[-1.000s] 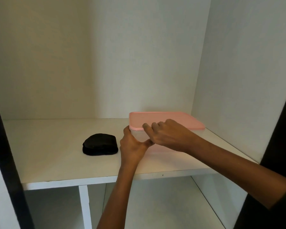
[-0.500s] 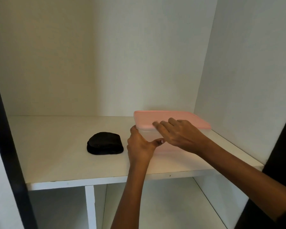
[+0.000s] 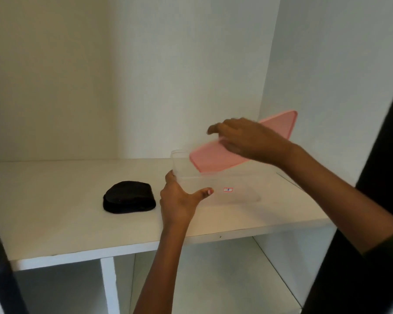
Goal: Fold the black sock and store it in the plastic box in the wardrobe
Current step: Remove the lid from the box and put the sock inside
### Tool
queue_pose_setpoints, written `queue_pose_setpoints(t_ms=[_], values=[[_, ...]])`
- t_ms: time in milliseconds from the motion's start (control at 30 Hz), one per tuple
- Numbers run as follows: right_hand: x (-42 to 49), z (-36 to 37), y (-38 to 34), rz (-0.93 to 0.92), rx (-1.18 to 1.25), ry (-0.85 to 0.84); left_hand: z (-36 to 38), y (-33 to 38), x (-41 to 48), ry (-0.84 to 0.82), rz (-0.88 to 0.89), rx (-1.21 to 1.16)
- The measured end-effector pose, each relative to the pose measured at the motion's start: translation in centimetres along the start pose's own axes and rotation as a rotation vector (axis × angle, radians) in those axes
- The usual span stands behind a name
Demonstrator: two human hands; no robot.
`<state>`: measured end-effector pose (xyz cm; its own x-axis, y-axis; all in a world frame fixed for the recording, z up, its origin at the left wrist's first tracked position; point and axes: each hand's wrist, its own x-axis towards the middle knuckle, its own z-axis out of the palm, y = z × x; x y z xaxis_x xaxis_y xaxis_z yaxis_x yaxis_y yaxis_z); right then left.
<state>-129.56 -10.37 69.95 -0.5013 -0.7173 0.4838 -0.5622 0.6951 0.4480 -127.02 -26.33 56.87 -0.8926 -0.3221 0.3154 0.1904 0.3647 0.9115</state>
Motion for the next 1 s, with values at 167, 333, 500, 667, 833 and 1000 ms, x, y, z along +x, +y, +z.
queue_pose_setpoints(t_ms=[167, 333, 500, 667, 833, 1000], values=[[-2.3, 0.8, 1.4, -0.093, -0.082, -0.194, -0.1, 0.2, -0.1, 0.014, 0.007, 0.013], [-3.6, -2.1, 3.7, 0.118, -0.282, 0.086, 0.0, 0.0, 0.0, 0.006, 0.0, 0.004], [-4.1, -4.1, 6.4, 0.412, -0.313, 0.142, 0.0, 0.0, -0.1, 0.003, 0.011, 0.009], [-2.1, -1.6, 7.8, 0.525, -0.229, -0.157, 0.0, 0.1, -0.3, 0.001, 0.006, 0.01], [0.0, 1.7, 7.8, 0.554, -0.16, -0.341, 0.0, 0.1, -0.2, 0.003, -0.006, 0.004], [0.7, 5.2, 7.6, 0.528, -0.165, -0.443, 0.1, 0.0, -0.1, 0.011, -0.011, -0.02]])
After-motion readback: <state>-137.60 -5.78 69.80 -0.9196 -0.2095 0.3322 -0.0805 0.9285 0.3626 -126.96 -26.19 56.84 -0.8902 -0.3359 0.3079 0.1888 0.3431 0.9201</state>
